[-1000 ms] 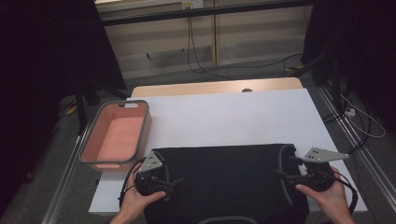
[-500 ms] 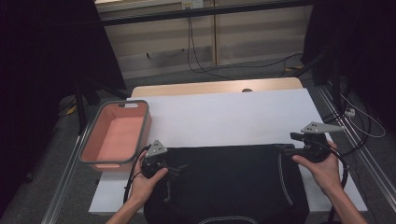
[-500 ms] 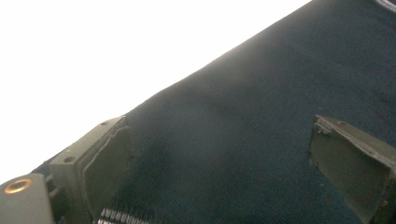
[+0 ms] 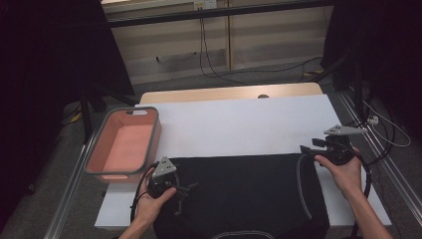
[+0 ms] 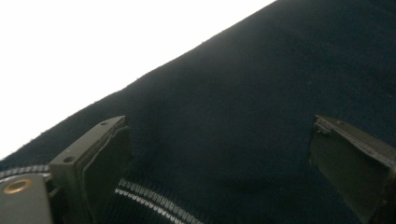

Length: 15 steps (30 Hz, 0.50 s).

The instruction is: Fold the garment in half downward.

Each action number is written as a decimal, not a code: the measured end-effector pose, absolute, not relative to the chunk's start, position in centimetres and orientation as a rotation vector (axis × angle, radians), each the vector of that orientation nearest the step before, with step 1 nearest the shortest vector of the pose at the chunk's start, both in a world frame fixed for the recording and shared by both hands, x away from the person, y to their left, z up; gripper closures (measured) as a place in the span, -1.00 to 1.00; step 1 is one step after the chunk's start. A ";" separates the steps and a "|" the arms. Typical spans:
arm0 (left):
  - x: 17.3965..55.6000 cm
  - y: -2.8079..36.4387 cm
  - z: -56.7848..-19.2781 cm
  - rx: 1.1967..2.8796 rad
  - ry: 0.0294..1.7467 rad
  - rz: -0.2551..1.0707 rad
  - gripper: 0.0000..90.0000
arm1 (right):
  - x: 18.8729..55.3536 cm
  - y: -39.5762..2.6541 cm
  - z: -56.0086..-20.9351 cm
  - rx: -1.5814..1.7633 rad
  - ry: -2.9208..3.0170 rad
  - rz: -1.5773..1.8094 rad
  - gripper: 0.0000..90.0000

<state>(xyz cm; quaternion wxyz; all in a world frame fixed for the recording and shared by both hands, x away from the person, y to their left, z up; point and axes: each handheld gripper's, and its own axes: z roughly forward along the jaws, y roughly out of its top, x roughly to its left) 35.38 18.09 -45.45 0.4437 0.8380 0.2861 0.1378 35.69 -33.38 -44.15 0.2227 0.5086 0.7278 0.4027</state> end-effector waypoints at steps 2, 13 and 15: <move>35.5 18.2 -45.5 2.079 0.719 0.344 -0.86 | 35.7 -33.7 -44.3 1.419 2.018 1.097 0.06; 35.4 18.2 -45.6 2.078 0.719 0.338 -0.86 | 35.4 -34.5 -45.8 1.463 2.104 1.038 0.14; 35.4 18.2 -45.6 2.083 0.720 0.338 -0.86 | 35.5 -34.5 -45.9 1.466 2.106 1.034 0.12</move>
